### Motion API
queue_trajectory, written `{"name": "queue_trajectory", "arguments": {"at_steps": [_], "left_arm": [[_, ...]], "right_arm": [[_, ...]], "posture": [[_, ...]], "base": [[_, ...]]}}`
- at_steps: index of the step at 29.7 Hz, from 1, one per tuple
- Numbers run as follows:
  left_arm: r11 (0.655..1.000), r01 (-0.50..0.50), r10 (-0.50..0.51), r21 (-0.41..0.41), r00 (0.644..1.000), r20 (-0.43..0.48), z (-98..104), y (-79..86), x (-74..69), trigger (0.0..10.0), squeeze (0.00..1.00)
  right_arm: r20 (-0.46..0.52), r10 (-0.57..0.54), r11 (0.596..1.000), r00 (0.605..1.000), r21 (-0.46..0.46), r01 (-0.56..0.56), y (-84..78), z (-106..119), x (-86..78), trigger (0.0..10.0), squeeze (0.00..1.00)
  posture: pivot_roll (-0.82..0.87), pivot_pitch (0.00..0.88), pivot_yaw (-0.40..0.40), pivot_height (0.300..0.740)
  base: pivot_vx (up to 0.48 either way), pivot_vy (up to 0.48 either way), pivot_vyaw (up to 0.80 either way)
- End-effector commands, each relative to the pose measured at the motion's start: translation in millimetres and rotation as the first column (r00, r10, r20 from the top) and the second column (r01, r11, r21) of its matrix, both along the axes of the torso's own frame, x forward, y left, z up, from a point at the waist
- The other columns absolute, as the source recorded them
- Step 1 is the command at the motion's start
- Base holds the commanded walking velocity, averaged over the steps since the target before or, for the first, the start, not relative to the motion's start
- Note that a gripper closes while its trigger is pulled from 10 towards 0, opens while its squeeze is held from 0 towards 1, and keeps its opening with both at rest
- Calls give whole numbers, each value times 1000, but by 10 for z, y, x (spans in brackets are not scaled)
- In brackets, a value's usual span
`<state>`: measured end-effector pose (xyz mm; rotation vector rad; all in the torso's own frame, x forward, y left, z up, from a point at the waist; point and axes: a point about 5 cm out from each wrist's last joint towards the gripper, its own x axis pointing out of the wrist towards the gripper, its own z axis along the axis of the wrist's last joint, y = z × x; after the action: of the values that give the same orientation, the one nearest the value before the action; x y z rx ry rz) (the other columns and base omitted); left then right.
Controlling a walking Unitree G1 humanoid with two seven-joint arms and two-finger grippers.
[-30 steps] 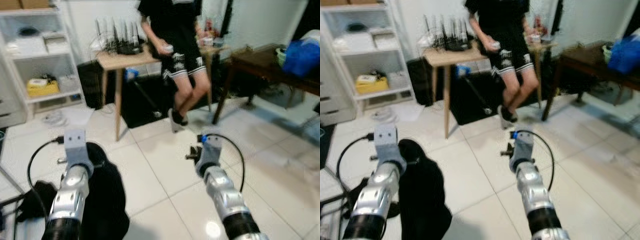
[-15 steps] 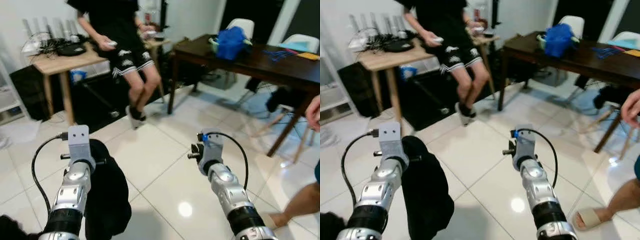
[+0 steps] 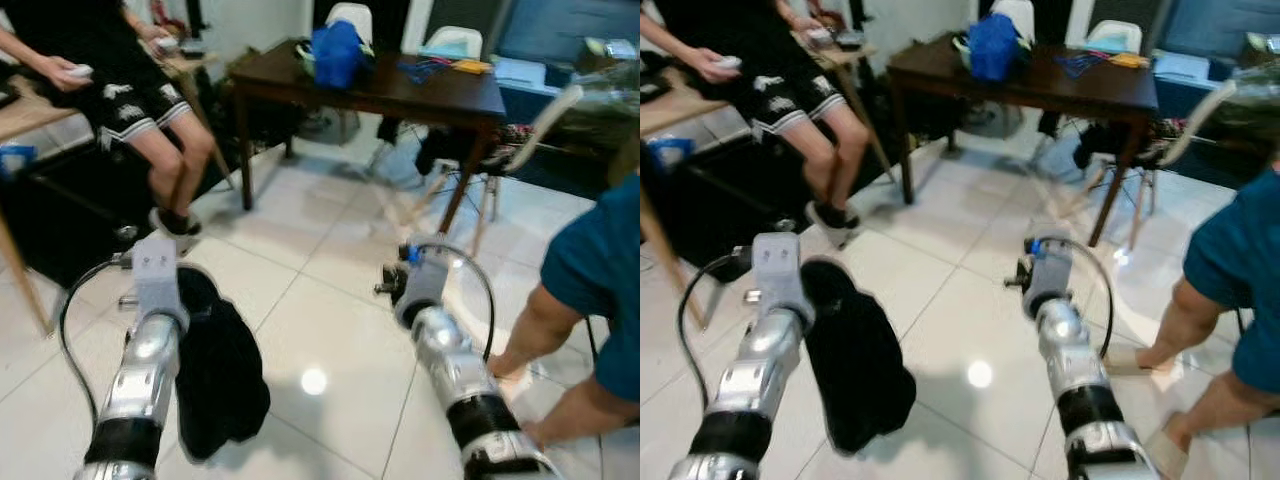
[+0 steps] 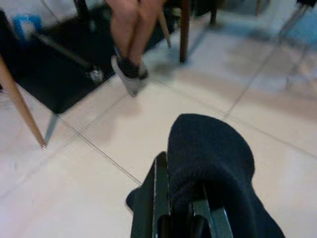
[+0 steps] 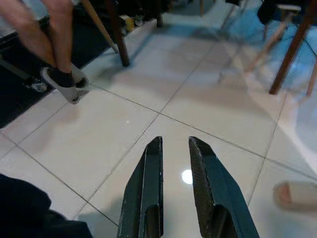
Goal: Hang hanger
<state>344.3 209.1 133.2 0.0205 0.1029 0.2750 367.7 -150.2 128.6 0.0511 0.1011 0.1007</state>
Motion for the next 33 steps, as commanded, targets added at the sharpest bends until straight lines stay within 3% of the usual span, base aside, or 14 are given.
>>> {"name": "queue_trajectory", "arguments": {"at_steps": [1, 10, 11, 13, 14, 15, 19, 23, 26, 29, 31, 33], "left_arm": [[1000, 20, -20, 2, 999, 37, 112, -52, 47, 10000, 0], [998, 55, -55, 3, 997, 50, 169, -150, 112, 10000, 0], [998, 70, -69, -8, 996, 58, 185, -163, 103, 10000, 0], [998, 63, -63, 5, 997, 40, 149, -159, 95, 10000, 0], [998, 63, -63, 5, 997, 40, 149, -159, 95, 10000, 0], [998, 68, -68, -9, 997, 32, 123, -162, 54, 10000, 0], [998, 51, -50, -43, 999, 12, 51, -152, -3, 10000, 0], [999, 43, -43, 6, 999, 26, 25, -126, -54, 10000, 0], [999, -5, 7, -46, 1000, 29, 25, -63, -89, 10000, 0], [1000, 9, -8, -18, 999, 33, 50, -57, -74, 10000, 0], [1000, 4, -3, -13, 999, 43, 72, -36, -46, 10000, 0], [1000, -10, 9, 11, 999, 42, 93, 0, -22, 10000, 0]], "right_arm": [[14, -11, 1000, 1000, 11, 11, -2, 26, 14, 10000, 0], [13, -32, 999, 999, 35, 32, 50, 36, 32, 10000, 0], [23, -26, 999, 999, 35, 25, 58, 56, 27, 10000, 0], [17, -33, 999, 999, 26, 32, 27, 53, 29, 10000, 0], [17, -33, 999, 999, 26, 32, 27, 53, 29, 10000, 0], [20, -33, 999, 999, 34, 32, 21, 56, 7, 10000, 0], [8, -48, 998, 999, 48, 48, 21, 17, -27, 10000, 0], [-7, -31, 999, 999, 42, 32, 111, -87, -88, 10000, 0], [-35, -30, 996, 999, 80, 32, 171, -161, -125, 10000, 0], [-32, 27, 998, 999, 62, -25, 257, -141, -102, 10000, 0], [-19, 70, 997, 997, 36, -70, 271, -81, -33, 10000, 0], [-20, 99, 995, 995, 16, -99, 256, 2, 56, 10000, 0]], "posture": [[26, 164, -9, 740], [23, 175, -5, 740], [15, 127, -2, 740], [16, 208, -5, 740], [16, 208, -5, 740], [6, 156, -6, 740], [10, 184, -8, 740], [34, 134, -29, 740], [33, 95, -35, 740], [38, 76, -33, 740], [40, 126, -35, 740], [42, 78, -24, 740]], "base": [[0, 0, -800], [0, 0, -800], [0, 0, -800], [0, 0, -800], [0, 0, -800], [0, 0, -800], [0, 0, -800], [0, 0, -800], [0, 0, -800], [0, 0, -800], [0, 0, -800], [0, 0, -800]]}}
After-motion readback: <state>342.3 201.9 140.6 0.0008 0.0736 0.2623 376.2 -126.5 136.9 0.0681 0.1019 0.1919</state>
